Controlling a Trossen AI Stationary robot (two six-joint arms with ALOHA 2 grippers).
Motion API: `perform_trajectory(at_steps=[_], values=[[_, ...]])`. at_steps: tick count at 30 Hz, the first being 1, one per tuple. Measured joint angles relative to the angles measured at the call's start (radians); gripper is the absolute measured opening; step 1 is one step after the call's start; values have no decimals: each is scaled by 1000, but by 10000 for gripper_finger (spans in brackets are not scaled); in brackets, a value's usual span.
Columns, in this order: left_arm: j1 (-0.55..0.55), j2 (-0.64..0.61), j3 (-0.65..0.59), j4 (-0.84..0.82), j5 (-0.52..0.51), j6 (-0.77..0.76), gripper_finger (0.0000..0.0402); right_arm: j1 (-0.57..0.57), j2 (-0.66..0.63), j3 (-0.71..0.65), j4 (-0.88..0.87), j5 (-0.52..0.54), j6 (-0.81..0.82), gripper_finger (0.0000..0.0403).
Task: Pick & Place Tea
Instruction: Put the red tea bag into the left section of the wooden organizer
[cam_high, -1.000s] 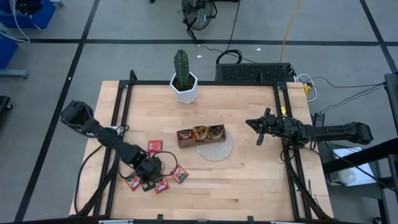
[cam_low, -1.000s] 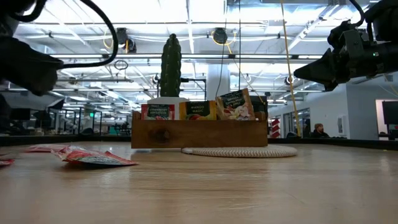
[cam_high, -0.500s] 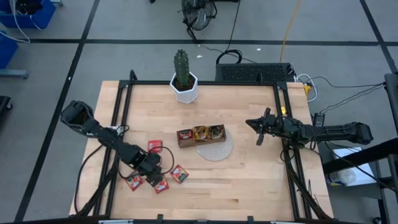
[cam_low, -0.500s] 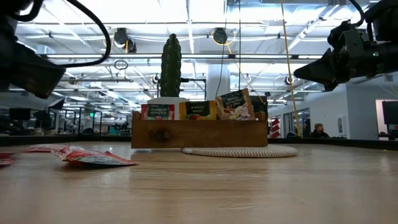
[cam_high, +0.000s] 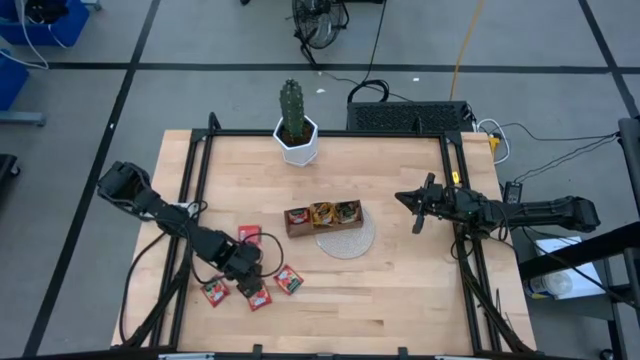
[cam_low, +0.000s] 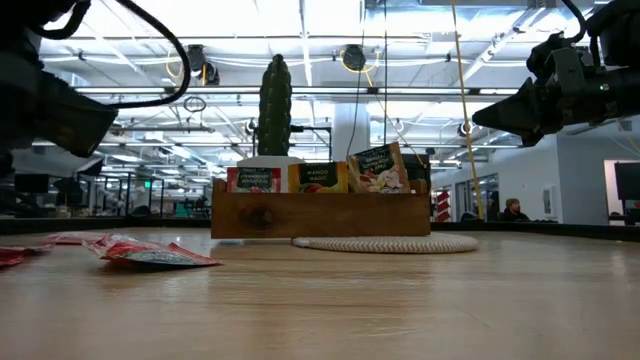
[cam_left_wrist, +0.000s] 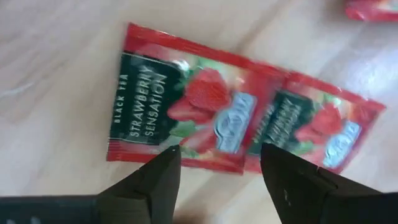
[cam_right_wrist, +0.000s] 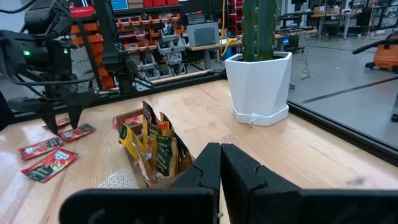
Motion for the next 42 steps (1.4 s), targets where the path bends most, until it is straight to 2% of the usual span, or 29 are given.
perform_trajectory(at_steps=[5, 9, 11, 15, 25, 30, 33, 37, 40, 42], values=[[5, 0, 93, 2, 20, 131, 223, 0, 0, 0, 0, 0, 0, 0], [8, 0, 183, 29, -35, 239, 223, 0, 0, 0, 0, 0, 0, 0], [1, 0, 201, 63, -77, 269, 223, 0, 0, 0, 0, 0, 0, 0], [14, 0, 205, 103, -87, 397, 223, 0, 0, 0, 0, 0, 0, 0], [134, 0, 205, 77, -50, 525, 223, 0, 0, 0, 0, 0, 0, 0], [210, 0, 210, 94, 52, 635, 223, 0, 0, 0, 0, 0, 0, 0], [239, 1, 286, -50, 24, 709, 223, 0, 0, 0, 0, 0, 0, 0], [204, 67, 476, -414, -177, 759, 223, 0, 0, 0, 0, 0, 0, 0], [171, 153, 577, -655, -303, 678, 223, 0, 0, 0, 0, 0, 0, 0], [148, 211, 594, -751, -330, 588, 223, 0, 0, 0, 0, 0, 0, 0]])
